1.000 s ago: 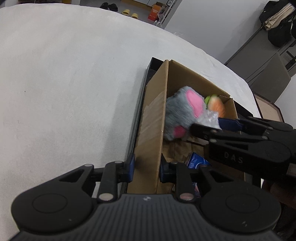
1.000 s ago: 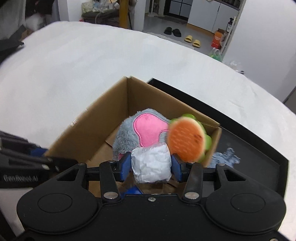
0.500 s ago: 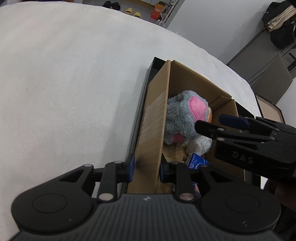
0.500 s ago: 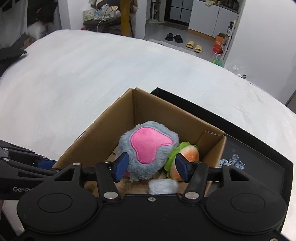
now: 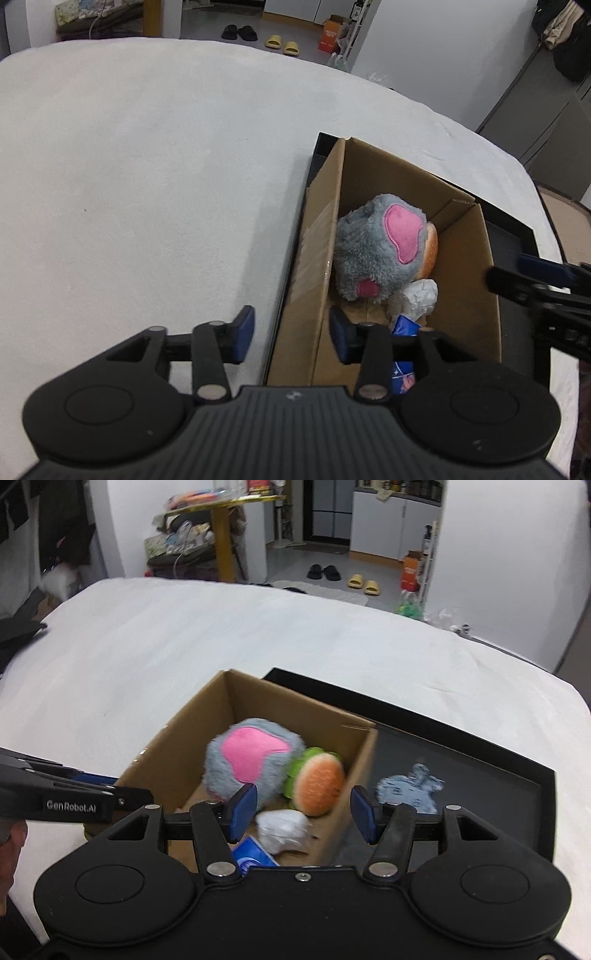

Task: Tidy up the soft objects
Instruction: 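Carry the white paper bundle with the right tool into the box and release, then lower the right tool onto the black-and-white cloth and grasp it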

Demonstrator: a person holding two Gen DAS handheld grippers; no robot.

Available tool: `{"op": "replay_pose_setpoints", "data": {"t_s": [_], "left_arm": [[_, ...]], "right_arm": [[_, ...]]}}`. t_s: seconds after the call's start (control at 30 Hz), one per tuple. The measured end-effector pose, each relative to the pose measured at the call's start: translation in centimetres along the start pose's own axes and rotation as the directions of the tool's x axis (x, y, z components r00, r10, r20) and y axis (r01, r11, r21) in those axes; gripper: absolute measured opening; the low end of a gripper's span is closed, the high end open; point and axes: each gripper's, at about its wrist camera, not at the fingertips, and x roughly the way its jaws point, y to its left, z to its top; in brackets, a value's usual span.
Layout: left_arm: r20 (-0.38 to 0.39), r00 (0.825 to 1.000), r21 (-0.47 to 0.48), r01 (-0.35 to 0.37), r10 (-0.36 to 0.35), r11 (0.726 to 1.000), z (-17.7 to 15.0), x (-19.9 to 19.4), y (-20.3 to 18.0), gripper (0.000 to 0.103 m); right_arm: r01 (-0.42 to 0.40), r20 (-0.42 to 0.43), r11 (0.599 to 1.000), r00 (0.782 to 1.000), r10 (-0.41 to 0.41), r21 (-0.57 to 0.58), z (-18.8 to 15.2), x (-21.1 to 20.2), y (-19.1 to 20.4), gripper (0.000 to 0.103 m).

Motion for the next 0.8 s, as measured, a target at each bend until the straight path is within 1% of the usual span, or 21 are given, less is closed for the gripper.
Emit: {"op": "replay_pose_setpoints", "data": {"t_s": [0.07, 0.13, 0.33, 0.4, 0.5, 0.6, 0.8], "left_arm": [[0.014, 0.999, 0.021, -0.034, 0.034, 0.999, -0.1, 0.0, -0.3, 0.059], [0.011, 0.998, 0.027, -0.059, 0.059, 0.998, -0.2, 0.0, -0.4, 0.062], [0.011, 0.997, 0.033, -0.076, 0.076, 0.997, -0.4, 0.0, -1.3, 0.068], [0.015, 0.997, 0.038, -0.077, 0.076, 0.996, -0.4, -0.2, -1.8, 0.071], [0.023, 0.997, 0.049, -0.076, 0.075, 0.996, -0.4, -0.2, -2.3, 0.075], [0.025, 0.996, 0.054, -0.085, 0.084, 0.995, -0.5, 0.0, -2.7, 0.076], [0.019, 0.996, 0.066, -0.088, 0.087, 0.994, -0.7, 0.3, -3.0, 0.077]], "right_arm": [[0.012, 0.009, 1.0, 1.0, -0.013, 0.016, -0.4, -0.6, -1.1, 0.056], [0.022, 0.01, 0.999, 1.0, -0.022, 0.037, -1.0, -1.2, -2.3, 0.056], [0.034, -0.014, 0.996, 0.999, -0.033, 0.082, -2.7, -1.7, -4.6, 0.056], [0.036, -0.033, 0.995, 0.999, -0.033, 0.092, -3.4, -1.7, -5.1, 0.056], [0.034, -0.064, 0.994, 0.998, -0.027, 0.102, -4.5, -1.7, -5.8, 0.06], [0.037, -0.098, 0.993, 0.995, -0.026, 0.113, -5.8, -1.9, -6.6, 0.063], [0.052, -0.155, 0.986, 0.988, -0.027, 0.159, -8.2, -2.3, -8.1, 0.064]]}}
